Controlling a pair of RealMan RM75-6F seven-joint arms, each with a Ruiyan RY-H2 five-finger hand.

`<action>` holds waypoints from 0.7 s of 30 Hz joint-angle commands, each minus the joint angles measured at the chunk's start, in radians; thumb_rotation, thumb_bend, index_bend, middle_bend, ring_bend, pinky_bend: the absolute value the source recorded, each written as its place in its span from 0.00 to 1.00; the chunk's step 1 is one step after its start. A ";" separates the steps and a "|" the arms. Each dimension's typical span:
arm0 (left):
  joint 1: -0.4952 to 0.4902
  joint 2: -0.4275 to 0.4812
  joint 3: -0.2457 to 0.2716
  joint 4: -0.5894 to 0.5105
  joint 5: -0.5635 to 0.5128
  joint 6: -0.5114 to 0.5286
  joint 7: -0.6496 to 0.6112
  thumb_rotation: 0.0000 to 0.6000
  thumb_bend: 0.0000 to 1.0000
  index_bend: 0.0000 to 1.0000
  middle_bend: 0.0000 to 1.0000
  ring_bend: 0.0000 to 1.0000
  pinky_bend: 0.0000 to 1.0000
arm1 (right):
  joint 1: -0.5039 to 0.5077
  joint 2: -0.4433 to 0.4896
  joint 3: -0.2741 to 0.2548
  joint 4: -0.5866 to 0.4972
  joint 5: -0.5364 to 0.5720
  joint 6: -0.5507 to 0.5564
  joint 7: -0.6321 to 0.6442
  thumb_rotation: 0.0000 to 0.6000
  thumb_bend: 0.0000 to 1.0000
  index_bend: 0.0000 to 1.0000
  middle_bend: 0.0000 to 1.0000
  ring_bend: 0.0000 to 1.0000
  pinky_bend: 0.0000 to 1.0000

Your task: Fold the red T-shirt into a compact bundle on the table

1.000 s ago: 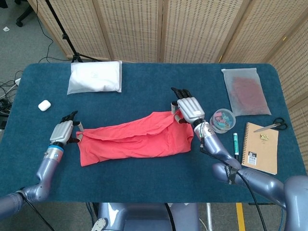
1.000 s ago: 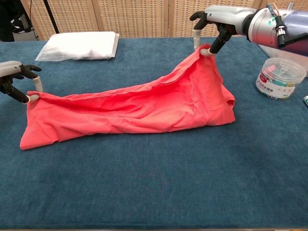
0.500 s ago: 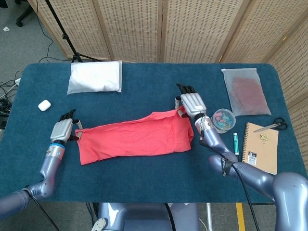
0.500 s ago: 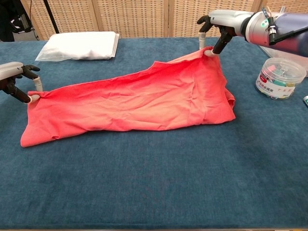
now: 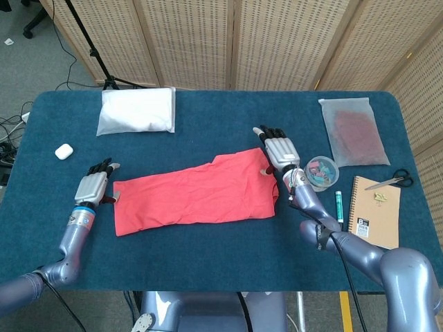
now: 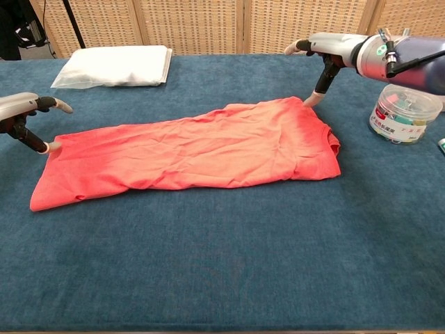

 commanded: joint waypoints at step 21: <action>0.082 0.192 0.062 -0.191 0.313 0.095 -0.185 1.00 0.38 0.00 0.00 0.00 0.00 | -0.294 0.344 -0.147 -0.518 -0.306 0.374 0.081 1.00 0.03 0.00 0.00 0.00 0.00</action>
